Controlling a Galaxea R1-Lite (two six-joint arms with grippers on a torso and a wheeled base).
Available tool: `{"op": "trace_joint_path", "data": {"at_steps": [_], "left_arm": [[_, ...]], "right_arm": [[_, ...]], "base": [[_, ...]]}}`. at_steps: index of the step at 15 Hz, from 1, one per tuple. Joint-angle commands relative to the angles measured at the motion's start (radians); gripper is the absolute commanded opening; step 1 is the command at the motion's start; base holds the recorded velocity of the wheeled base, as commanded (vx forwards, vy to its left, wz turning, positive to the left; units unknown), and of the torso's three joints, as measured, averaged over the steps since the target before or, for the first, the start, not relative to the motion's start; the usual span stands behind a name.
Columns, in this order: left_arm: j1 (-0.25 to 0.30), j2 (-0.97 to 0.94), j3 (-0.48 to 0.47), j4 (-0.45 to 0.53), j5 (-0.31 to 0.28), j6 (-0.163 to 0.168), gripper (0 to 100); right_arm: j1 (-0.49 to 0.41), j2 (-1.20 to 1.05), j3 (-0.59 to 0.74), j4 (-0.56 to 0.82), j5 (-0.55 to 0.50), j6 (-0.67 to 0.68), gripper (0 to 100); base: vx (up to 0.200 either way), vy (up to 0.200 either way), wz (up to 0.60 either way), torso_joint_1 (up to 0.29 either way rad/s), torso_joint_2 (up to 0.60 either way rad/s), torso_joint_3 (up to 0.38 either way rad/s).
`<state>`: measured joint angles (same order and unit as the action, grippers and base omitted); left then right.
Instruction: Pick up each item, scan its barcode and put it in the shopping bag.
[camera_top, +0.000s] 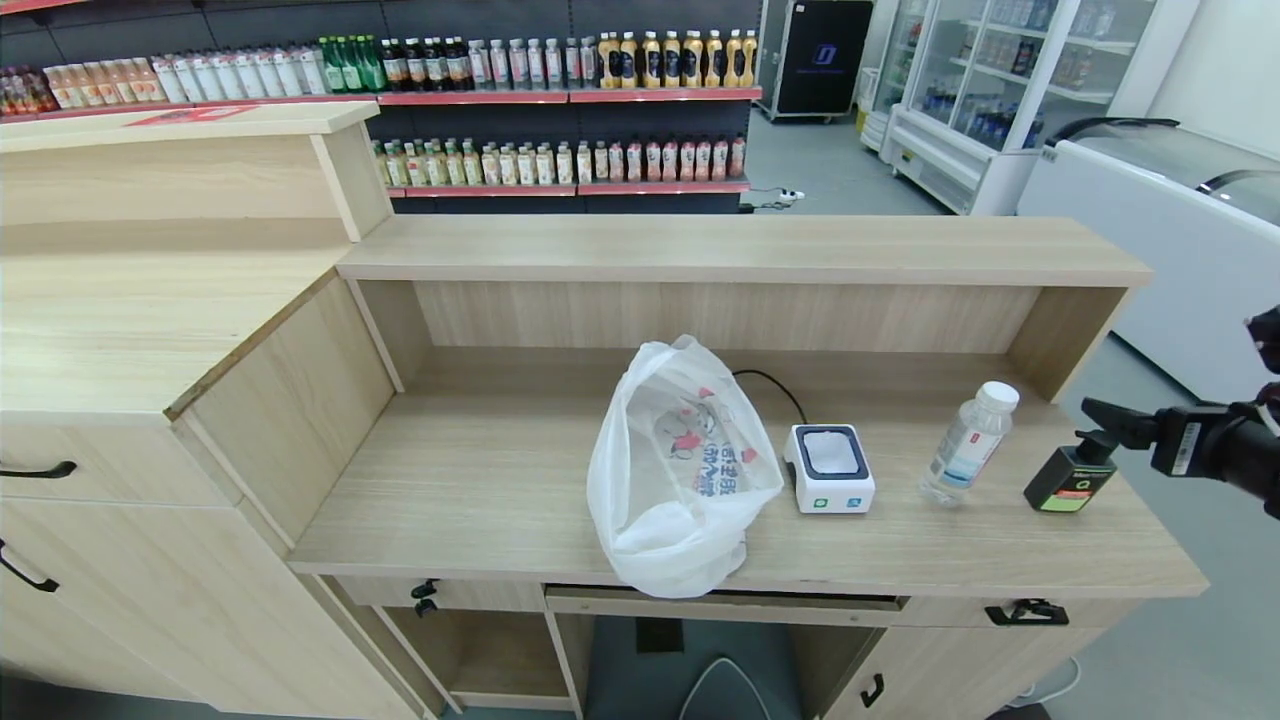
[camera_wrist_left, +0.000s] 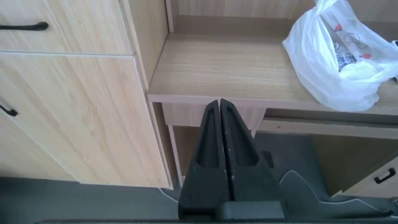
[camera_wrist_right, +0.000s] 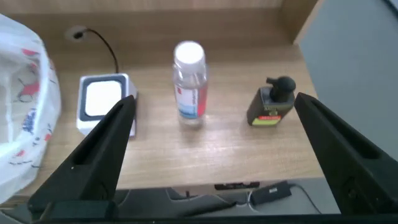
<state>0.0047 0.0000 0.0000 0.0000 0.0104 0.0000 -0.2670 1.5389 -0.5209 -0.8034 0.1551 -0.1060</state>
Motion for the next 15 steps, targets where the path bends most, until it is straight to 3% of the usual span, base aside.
{"op": "trace_joint_path", "data": {"at_steps": [1,5,15], "left_arm": [[0.000,0.000,0.000,0.000,0.000,0.000,0],[0.000,0.000,0.000,0.000,0.000,0.000,0],[0.000,0.000,0.000,0.000,0.000,0.000,0]], "right_arm": [[-0.049,0.130,0.009,-0.010,0.000,-0.001,100],[-0.127,0.259,-0.038,-0.028,-0.002,-0.095,100],[-0.104,0.558,-0.117,-0.336,0.081,-0.224,100]], "base": [[0.000,0.000,0.00,0.000,0.00,0.000],[0.000,0.000,0.00,0.000,0.00,0.000],[0.000,0.000,0.00,0.000,0.00,0.000]]}}
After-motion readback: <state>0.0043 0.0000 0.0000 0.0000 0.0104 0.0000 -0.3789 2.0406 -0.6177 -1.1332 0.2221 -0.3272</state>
